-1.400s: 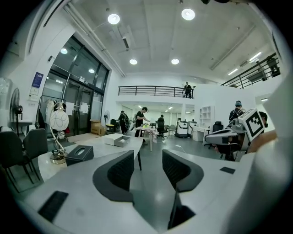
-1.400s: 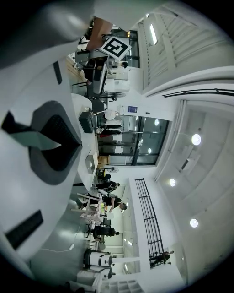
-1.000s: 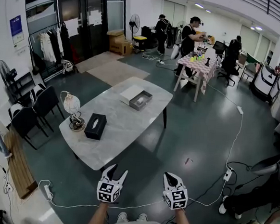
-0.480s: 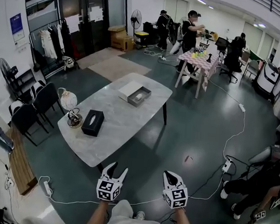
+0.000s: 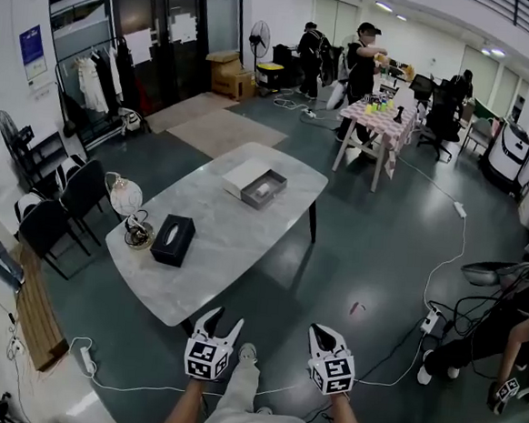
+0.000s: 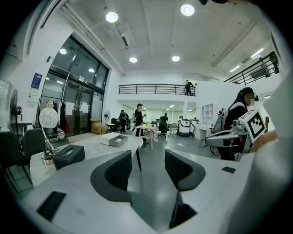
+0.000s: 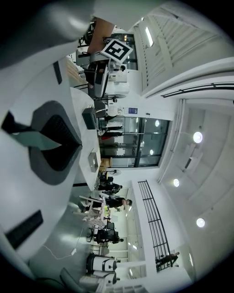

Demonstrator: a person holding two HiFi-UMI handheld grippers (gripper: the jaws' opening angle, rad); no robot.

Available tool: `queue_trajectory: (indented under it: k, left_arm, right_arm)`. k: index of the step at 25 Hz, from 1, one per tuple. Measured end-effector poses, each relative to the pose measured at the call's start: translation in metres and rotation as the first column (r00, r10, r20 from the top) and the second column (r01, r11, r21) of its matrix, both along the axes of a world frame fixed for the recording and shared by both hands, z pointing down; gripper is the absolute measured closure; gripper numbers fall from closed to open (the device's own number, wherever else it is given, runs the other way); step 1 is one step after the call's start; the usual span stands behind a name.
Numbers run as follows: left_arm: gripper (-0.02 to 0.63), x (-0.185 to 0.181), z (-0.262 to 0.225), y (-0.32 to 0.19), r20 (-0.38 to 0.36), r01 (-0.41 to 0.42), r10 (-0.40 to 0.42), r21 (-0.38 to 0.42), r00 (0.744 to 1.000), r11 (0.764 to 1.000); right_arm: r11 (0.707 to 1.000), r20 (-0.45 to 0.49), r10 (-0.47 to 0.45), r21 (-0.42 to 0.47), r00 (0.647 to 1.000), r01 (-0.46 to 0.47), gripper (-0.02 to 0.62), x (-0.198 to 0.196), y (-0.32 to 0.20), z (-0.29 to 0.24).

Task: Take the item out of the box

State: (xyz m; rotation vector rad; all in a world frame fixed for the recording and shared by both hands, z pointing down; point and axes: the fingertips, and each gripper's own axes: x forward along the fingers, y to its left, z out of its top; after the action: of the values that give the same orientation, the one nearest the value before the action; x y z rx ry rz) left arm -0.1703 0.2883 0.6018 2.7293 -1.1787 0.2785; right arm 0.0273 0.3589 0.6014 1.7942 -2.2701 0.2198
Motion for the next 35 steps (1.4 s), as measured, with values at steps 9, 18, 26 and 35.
queue_trajectory:
  k: [9,18,26,35]
  left_arm:
    - [0.394,0.018,0.016,-0.074,-0.02,-0.012,0.012,-0.009,1.0,1.0]
    - [0.394,0.035,0.009,-0.177,-0.048,-0.034,0.033,-0.015,0.998,0.999]
    - [0.394,0.046,0.001,-0.268,-0.058,-0.055,0.054,-0.017,0.997,0.998]
    - [0.394,0.056,0.0,-0.354,-0.068,-0.081,0.08,-0.017,0.994,0.997]
  right_arm:
    - [1.0,-0.02,0.011,-0.013,1.0,-0.011,0.594,0.016,-0.071,0.009]
    - [0.999,-0.05,0.03,-0.025,0.998,-0.031,0.594,0.03,-0.167,-0.002]
    - [0.999,-0.064,0.04,-0.026,0.997,-0.042,0.594,0.035,-0.253,-0.012]
    - [0.998,-0.082,0.067,-0.016,0.994,-0.068,0.594,0.042,-0.332,-0.021]
